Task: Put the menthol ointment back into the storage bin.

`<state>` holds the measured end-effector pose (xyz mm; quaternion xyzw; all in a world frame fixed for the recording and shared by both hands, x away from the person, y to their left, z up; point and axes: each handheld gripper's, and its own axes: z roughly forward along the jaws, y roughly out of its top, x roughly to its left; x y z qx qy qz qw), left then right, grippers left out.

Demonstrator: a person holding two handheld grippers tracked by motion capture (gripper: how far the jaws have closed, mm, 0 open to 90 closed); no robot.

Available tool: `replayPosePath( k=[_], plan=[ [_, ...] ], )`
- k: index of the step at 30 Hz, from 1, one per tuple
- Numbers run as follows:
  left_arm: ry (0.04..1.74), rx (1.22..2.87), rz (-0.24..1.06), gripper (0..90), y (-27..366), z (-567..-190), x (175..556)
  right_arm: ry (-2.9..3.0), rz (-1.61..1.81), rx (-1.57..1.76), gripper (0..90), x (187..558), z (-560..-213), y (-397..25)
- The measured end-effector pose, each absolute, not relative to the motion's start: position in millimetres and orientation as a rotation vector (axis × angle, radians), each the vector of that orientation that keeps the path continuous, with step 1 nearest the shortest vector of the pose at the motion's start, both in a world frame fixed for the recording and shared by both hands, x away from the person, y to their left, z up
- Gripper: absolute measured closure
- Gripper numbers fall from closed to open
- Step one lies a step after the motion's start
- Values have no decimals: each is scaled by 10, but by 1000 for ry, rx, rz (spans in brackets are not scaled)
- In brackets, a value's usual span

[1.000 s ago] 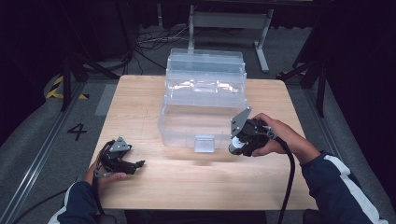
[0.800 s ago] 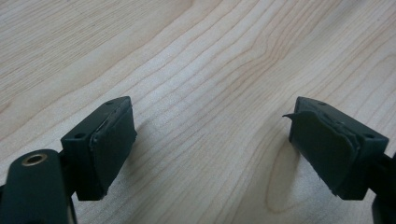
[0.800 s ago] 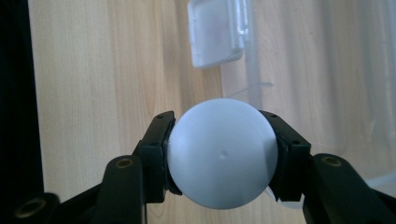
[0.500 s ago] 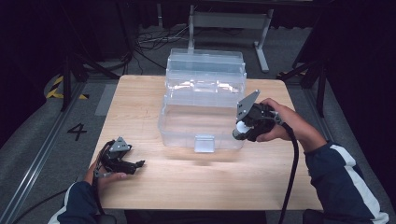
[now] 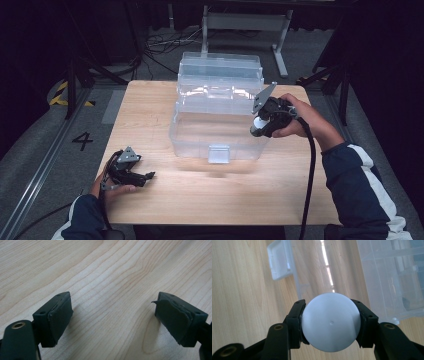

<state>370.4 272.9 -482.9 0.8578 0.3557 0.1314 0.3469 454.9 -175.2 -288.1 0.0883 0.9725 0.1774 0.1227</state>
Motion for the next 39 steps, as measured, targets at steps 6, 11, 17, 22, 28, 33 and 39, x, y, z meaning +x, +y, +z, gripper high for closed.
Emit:
replayPosePath(
  k=[6, 11, 17, 22, 28, 33, 39],
  plan=[
    [922, 2226, 341, 147, 2729, -4829, 3704, 2841, 489, 277, 505, 4664, -2953, -1729],
    [922, 2225, 341, 147, 2729, -4830, 3704, 2825, 459, 301, 505, 4725, -3014, -1722],
    [922, 2225, 340, 147, 2729, -4830, 3704, 2844, 448, 303, 505, 4797, -3090, -1702],
    [922, 2225, 341, 147, 2729, -4829, 3704, 2845, 433, 313, 505, 4855, -3136, -1687],
    [922, 2225, 340, 147, 2729, -4830, 3704, 2855, 431, 324, 505, 4921, -3213, -1663],
    [922, 2225, 341, 147, 2729, -4829, 3705, 2869, 407, 331, 505, 4968, -3273, -1648],
    [922, 2226, 340, 147, 2729, -4829, 3705, 2875, 402, 328, 505, 4997, -3307, -1631]
  ],
)
